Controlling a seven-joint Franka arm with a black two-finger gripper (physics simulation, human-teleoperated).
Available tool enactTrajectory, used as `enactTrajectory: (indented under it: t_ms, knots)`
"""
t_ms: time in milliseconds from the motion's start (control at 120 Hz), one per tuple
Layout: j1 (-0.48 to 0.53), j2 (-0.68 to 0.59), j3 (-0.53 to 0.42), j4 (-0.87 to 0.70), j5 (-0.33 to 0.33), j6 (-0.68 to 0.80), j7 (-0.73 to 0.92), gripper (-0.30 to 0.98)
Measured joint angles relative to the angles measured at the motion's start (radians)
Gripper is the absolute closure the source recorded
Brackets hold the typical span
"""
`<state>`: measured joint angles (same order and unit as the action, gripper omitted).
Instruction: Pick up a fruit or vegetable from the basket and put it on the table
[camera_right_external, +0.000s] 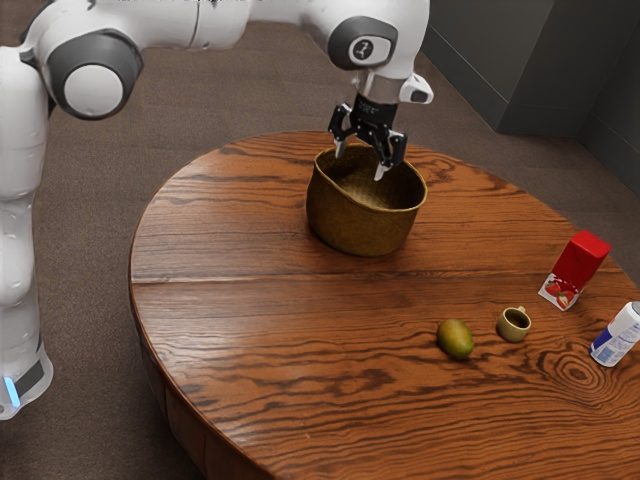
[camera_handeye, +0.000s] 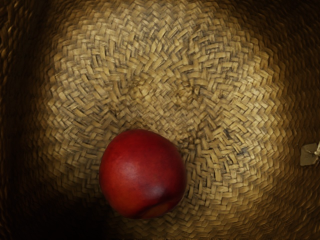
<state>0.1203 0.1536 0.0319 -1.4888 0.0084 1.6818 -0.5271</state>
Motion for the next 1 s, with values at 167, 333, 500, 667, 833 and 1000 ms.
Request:
enactTrajectory:
  t_ms: [167, 333, 500, 667, 833, 1000]
  knots:
    - [0.0, 0.011, 0.0, -0.04, -0.02, 0.013, 0.027, 0.0]
    - [0.008, 0.015, 0.0, -0.069, -0.033, 0.027, 0.047, 0.0]
    - [0.015, 0.023, 0.0, -0.09, -0.042, 0.04, 0.063, 0.0]
    - [0.02, 0.039, 0.0, -0.103, -0.056, 0.053, 0.075, 0.0]
    - [0.024, 0.06, 0.0, -0.104, -0.066, 0.067, 0.084, 0.0]
    - [0.031, 0.083, 0.0, -0.104, -0.075, 0.08, 0.091, 0.0]
